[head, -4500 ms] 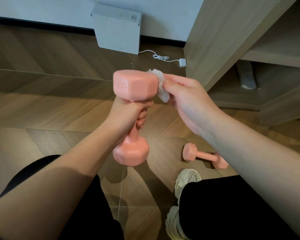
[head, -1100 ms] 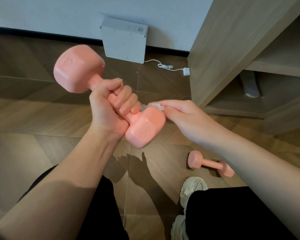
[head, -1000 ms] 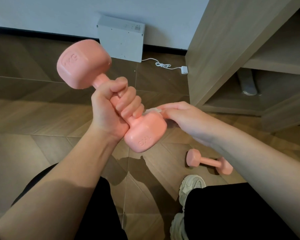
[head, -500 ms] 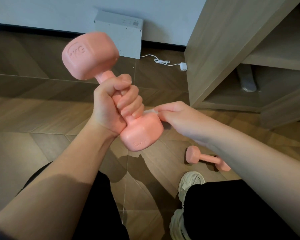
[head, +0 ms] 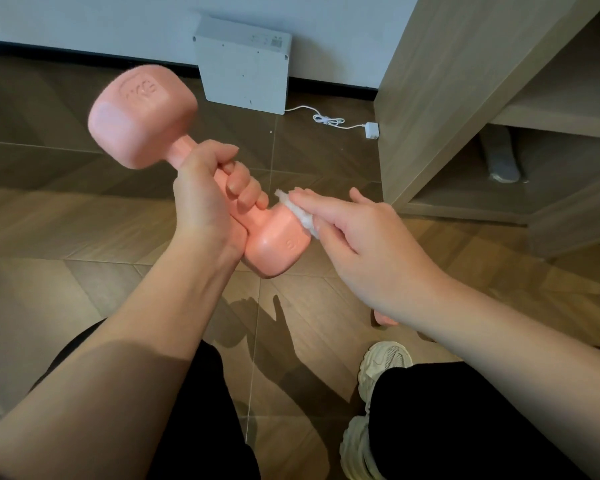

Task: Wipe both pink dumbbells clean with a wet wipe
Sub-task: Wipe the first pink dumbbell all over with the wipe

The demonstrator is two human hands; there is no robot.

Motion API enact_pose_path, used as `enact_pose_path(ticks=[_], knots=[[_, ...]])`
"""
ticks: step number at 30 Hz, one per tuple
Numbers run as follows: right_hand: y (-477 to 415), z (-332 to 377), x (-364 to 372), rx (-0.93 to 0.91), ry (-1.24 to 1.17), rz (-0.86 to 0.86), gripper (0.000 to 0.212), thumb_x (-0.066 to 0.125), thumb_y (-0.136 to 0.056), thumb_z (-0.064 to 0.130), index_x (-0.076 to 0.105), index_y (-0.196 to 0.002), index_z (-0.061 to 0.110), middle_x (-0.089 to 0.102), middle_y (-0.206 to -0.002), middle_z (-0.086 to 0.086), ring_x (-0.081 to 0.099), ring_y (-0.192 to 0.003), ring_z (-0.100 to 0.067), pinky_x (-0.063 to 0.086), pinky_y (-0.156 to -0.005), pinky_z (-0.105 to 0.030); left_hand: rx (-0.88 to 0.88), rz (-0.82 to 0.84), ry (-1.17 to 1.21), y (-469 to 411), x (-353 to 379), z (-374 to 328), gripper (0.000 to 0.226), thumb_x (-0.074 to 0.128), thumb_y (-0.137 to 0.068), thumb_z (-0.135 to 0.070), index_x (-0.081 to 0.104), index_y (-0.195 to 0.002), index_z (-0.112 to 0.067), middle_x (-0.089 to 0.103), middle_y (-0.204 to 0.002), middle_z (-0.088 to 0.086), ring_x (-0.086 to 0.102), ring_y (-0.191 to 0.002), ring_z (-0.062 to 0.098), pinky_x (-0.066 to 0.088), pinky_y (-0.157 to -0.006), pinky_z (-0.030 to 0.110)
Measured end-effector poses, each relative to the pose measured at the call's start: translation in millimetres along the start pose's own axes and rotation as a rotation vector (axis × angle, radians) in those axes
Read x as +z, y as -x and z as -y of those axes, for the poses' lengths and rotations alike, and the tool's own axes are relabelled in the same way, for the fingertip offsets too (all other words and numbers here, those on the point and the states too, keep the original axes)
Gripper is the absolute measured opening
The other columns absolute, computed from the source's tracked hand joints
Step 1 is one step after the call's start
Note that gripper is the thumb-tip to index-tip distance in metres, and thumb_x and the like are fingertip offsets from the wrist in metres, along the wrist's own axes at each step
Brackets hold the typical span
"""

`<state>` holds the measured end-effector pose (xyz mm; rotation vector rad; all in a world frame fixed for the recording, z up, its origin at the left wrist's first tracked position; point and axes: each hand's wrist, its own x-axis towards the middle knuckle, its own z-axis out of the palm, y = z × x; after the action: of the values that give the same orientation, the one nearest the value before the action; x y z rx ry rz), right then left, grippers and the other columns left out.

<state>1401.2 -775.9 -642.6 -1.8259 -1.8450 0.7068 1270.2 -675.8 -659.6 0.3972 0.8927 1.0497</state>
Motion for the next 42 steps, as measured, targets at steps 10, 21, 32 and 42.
enact_pose_path(ticks=[10,21,32,42], knots=[[-10,-17,0,0.085,-0.099,0.063,0.031,0.045,-0.102,0.017,0.066,-0.123,0.026,0.068,-0.113,0.016,0.059,-0.106,0.002,0.044,-0.088,-0.010,-0.004,0.146,-0.130,6,-3,-2,0.040,0.045,-0.088,-0.007,0.032,-0.052,-0.018,0.028,-0.042,-0.002,0.025,-0.037,0.014,0.033,-0.044,0.025],[-15,-21,2,0.157,-0.228,-0.001,0.006,0.068,-0.089,0.021,0.073,-0.092,0.021,0.070,-0.084,0.011,0.064,-0.081,-0.004,0.053,-0.076,-0.024,-0.143,0.224,-0.157,11,-8,11,0.042,0.047,-0.086,-0.008,0.035,-0.047,-0.018,0.029,-0.040,-0.002,0.026,-0.036,0.014,0.032,-0.046,0.026],[-7,-22,-4,0.109,-0.287,0.406,0.048,0.069,-0.080,0.050,0.059,-0.124,0.032,0.066,-0.111,0.013,0.062,-0.104,-0.006,0.051,-0.094,-0.036,-0.166,0.241,-0.183,10,-12,12,0.044,0.049,-0.087,-0.009,0.037,-0.045,-0.017,0.031,-0.040,-0.001,0.029,-0.035,0.014,0.036,-0.050,0.028],[-6,-15,-1,0.009,-0.202,0.238,0.036,0.080,-0.074,0.030,0.068,-0.108,0.030,0.068,-0.104,0.018,0.062,-0.102,-0.004,0.049,-0.091,-0.031,-0.149,0.175,-0.204,5,-18,11,0.040,0.051,-0.087,-0.009,0.035,-0.051,-0.016,0.031,-0.041,-0.001,0.028,-0.037,0.015,0.034,-0.050,0.028]])
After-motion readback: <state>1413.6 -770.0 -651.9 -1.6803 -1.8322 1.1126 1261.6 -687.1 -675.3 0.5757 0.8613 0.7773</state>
